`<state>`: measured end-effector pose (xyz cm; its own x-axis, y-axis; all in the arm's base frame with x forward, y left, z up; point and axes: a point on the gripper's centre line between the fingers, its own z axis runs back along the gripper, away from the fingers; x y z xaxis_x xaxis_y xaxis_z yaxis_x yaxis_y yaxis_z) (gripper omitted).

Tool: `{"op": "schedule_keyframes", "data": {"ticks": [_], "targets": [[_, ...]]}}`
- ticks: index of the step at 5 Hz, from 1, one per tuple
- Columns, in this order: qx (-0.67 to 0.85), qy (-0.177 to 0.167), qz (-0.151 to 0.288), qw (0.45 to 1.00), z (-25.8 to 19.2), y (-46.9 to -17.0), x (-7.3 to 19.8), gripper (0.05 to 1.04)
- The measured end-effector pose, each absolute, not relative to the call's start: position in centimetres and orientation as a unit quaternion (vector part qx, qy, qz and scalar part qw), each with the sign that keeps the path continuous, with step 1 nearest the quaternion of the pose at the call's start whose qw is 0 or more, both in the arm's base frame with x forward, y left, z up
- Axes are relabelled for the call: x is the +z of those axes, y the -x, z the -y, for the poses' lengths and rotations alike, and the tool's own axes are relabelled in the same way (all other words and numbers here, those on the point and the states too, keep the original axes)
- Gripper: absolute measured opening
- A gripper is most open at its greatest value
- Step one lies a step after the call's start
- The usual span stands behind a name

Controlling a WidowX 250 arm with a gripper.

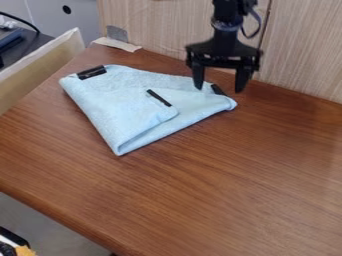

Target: Folded the cloth from top to bottom

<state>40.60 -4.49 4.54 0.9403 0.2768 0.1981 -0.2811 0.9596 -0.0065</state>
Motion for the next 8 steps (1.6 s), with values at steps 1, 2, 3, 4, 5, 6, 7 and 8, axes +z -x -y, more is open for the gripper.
{"op": "schedule_keyframes", "data": {"ticks": [1,2,3,4,5,6,7,8], "targets": [[0.121,-0.015,0.081,0.989,5.1,-41.5,3.0,0.999],[0.123,-0.024,0.073,0.989,5.0,-41.5,2.6,0.957],[0.117,-0.023,0.069,0.990,5.0,-41.3,2.5,0.682],[0.119,-0.023,0.065,0.991,5.0,-40.9,2.3,0.408],[0.114,-0.017,0.063,0.991,5.2,-40.7,2.5,0.221],[0.107,-0.009,0.070,0.992,5.4,-40.6,3.4,0.102],[0.101,0.000,0.067,0.993,5.6,-40.4,4.2,0.070],[0.094,0.014,0.104,0.990,5.8,-40.6,7.9,0.068]]}}
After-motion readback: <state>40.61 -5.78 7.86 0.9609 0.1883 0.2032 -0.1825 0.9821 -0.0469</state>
